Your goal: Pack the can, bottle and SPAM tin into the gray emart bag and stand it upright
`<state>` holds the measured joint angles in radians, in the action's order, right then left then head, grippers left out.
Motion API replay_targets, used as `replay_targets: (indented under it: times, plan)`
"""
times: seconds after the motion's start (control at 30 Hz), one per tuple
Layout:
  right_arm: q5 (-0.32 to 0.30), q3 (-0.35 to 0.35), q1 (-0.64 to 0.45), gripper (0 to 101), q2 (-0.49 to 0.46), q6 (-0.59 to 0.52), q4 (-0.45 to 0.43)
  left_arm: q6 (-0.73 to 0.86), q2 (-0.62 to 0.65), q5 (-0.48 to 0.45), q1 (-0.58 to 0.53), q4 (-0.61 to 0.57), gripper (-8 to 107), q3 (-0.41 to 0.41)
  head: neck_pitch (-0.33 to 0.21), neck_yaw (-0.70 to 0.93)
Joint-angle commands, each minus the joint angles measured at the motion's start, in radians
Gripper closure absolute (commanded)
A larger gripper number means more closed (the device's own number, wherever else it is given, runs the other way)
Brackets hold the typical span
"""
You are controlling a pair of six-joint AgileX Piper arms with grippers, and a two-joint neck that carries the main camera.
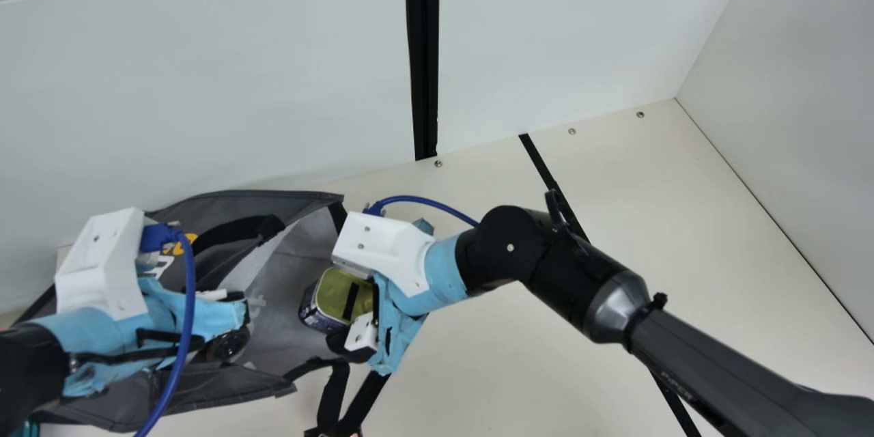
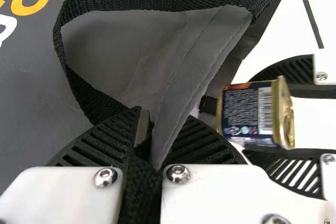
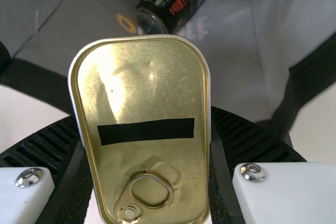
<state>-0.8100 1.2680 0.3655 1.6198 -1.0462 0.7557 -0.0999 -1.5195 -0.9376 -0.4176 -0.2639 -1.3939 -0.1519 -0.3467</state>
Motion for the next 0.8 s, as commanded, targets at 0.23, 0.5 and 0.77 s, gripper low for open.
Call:
replay_targets:
  times: [0.23, 0.5, 0.77]
  plan:
    - [0.036, 0.025, 0.034, 101, 0.048, 0.002, 0.029, 0.0, 0.0, 0.0, 0.0, 0.0, 107, 0.0, -0.023, -0.002]
    - [0.06, 0.071, 0.066, 101, 0.114, 0.003, 0.047, 0.0, 0.0, 0.0, 0.0, 0.0, 107, 0.0, -0.023, -0.002]
    - [0.073, 0.121, 0.094, 101, 0.181, 0.0, 0.057, 0.0, 0.0, 0.0, 0.0, 0.0, 107, 0.0, -0.023, -0.002]
